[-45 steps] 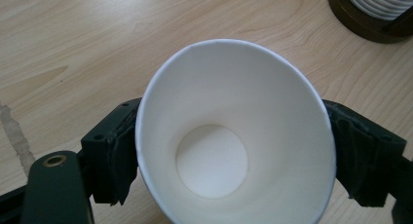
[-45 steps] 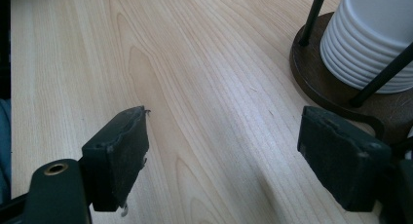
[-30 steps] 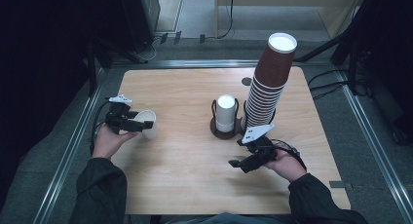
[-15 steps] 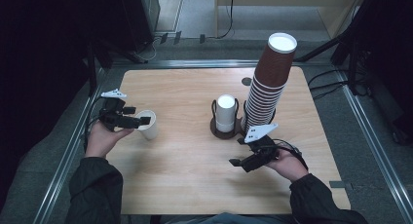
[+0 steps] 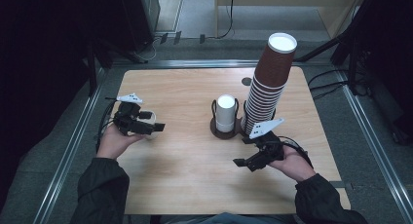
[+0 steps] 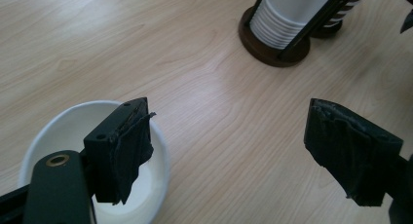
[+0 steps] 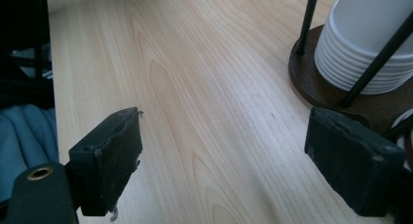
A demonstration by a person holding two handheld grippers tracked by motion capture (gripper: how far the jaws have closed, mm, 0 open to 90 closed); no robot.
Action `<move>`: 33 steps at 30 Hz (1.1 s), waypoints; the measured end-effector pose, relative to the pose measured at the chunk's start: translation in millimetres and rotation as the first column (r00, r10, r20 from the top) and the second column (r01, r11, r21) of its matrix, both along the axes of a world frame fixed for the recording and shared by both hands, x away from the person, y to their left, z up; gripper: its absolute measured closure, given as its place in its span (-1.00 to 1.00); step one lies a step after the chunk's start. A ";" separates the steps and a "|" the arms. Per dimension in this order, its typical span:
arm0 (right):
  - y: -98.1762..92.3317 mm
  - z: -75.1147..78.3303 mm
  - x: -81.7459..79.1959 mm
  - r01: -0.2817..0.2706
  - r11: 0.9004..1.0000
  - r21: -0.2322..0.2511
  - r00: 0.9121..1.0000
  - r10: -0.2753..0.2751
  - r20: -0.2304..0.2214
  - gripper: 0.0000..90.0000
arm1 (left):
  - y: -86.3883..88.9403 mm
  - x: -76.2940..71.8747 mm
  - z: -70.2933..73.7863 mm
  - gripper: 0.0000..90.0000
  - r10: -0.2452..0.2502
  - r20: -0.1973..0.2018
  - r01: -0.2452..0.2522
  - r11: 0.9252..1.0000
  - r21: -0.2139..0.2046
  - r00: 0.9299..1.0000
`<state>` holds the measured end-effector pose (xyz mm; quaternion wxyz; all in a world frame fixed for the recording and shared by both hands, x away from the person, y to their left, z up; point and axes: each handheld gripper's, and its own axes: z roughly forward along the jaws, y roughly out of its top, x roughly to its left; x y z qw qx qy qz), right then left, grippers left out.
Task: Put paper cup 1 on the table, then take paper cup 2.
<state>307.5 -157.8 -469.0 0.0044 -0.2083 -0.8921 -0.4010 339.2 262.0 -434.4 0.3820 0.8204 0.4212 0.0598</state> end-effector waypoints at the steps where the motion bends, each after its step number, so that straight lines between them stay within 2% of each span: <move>1: -1.0 1.0 -0.3 0.003 1.000 0.006 1.000 -0.003 -0.002 -0.69 | -2.4 -0.4 -0.1 -0.62 -0.007 0.000 0.007 1.000 0.008 1.000; 3: -3.3 2.7 -1.0 0.007 1.000 0.006 1.000 -0.007 -0.004 -0.69 | -8.9 -1.3 -1.3 -0.62 -0.015 0.000 0.015 1.000 0.025 1.000; 5: -5.2 2.7 -1.3 -0.004 1.000 0.005 1.000 0.004 -0.003 -0.69 | -15.0 -2.1 -3.9 -0.62 -0.022 -0.009 0.022 1.000 0.011 1.000; 7: -6.9 3.2 -1.3 -0.001 1.000 0.000 1.000 0.001 -0.019 -0.69 | -19.6 -3.1 -5.2 -0.61 -0.033 -0.010 0.033 0.999 0.017 0.999; 10: -9.5 5.7 -0.9 -0.004 1.000 0.017 1.000 0.004 -0.028 -0.69 | -26.8 -5.1 -5.6 -0.62 -0.050 -0.012 0.050 0.999 0.021 0.999; 14: -13.1 7.4 1.4 0.003 1.000 0.006 1.000 -0.003 -0.009 -0.69 | -32.1 -7.6 -5.0 -0.62 -0.059 -0.011 0.060 0.998 0.009 0.998; 18: -19.6 11.1 4.4 0.037 0.999 0.037 0.999 -0.036 -0.024 -0.68 | -36.1 -10.0 -6.2 -0.62 -0.068 -0.010 0.068 0.998 0.002 0.998; 22: -25.7 15.3 6.0 0.041 0.998 0.056 0.998 -0.039 -0.045 -0.60 | -40.0 -10.7 -8.9 -0.62 -0.081 -0.011 0.081 0.997 0.020 0.997; 24: -29.0 16.7 4.7 0.040 0.998 0.042 0.999 -0.039 -0.035 -0.56 | -41.0 -11.0 -10.2 -0.62 -0.086 -0.015 0.087 0.996 0.023 0.996; 28: -38.6 19.1 6.1 0.062 0.997 0.046 0.997 -0.060 -0.038 -0.52 | -45.4 -13.0 -12.1 -0.61 -0.098 -0.009 0.098 0.995 0.025 0.995; 33: -51.8 27.6 6.1 0.081 0.996 0.032 0.997 -0.081 -0.003 -0.49 | -51.0 -16.5 -12.5 -0.60 -0.105 0.009 0.105 0.994 0.032 0.994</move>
